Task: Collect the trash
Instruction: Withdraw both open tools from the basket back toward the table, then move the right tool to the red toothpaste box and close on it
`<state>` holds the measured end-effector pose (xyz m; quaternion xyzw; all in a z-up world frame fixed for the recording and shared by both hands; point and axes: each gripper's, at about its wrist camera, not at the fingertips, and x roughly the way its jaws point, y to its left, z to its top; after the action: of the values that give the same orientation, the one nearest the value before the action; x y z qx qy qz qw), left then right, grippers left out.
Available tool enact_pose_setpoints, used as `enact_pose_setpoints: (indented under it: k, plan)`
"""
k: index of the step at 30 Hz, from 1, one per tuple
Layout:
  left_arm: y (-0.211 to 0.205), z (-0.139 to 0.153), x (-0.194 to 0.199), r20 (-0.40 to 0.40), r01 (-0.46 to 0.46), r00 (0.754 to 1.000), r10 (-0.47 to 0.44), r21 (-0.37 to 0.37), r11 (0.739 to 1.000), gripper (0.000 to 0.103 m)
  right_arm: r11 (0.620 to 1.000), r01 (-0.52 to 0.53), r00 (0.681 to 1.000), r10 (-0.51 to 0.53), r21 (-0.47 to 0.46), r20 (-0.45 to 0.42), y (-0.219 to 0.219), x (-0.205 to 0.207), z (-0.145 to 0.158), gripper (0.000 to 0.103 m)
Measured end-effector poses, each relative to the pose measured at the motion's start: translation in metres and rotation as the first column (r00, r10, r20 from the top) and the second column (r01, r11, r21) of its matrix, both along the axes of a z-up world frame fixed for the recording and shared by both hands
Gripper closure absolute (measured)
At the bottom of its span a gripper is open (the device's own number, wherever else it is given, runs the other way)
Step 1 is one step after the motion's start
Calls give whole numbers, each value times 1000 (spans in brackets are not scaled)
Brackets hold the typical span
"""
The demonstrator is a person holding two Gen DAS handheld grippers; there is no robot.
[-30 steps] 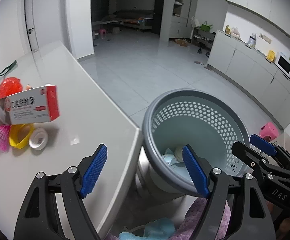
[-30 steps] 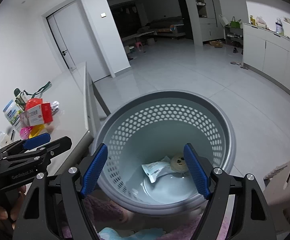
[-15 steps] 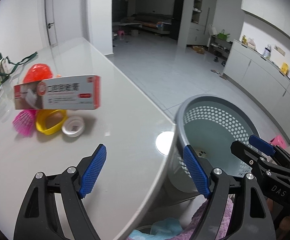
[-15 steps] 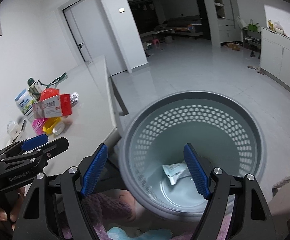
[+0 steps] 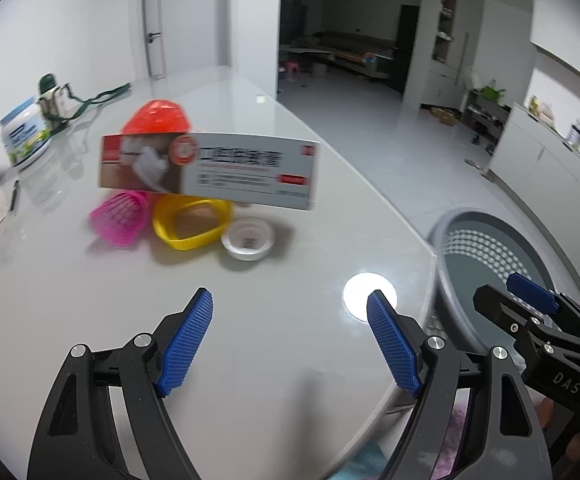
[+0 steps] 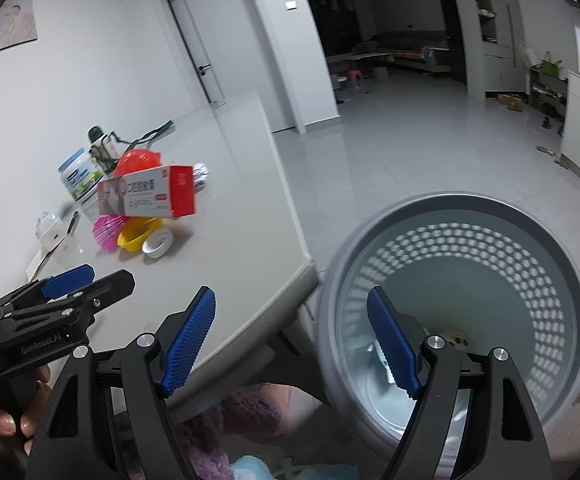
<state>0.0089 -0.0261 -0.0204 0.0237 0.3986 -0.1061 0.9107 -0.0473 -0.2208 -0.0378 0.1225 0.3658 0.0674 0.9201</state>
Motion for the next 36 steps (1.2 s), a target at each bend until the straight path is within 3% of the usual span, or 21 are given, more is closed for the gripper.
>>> enact_pose_setpoints:
  k: [14,22,25,36]
  plan:
    - [65,-3,26,-11,-174,985,174,6,985,25,990,-139,990,138,-6,-7,43,47,0,28]
    - [86,7,39,5,-238,971,238,3,971,25,970,-237,969,240,-45,54,63,80,34,28]
    - [90,12,43,5,-254,967,254,13,967,25,949,-299,950,306,-96,68,77,97,48,28]
    - [126,30,58,6,-343,939,343,7,939,22,849,-519,854,519,-96,-22,124,159,67,28]
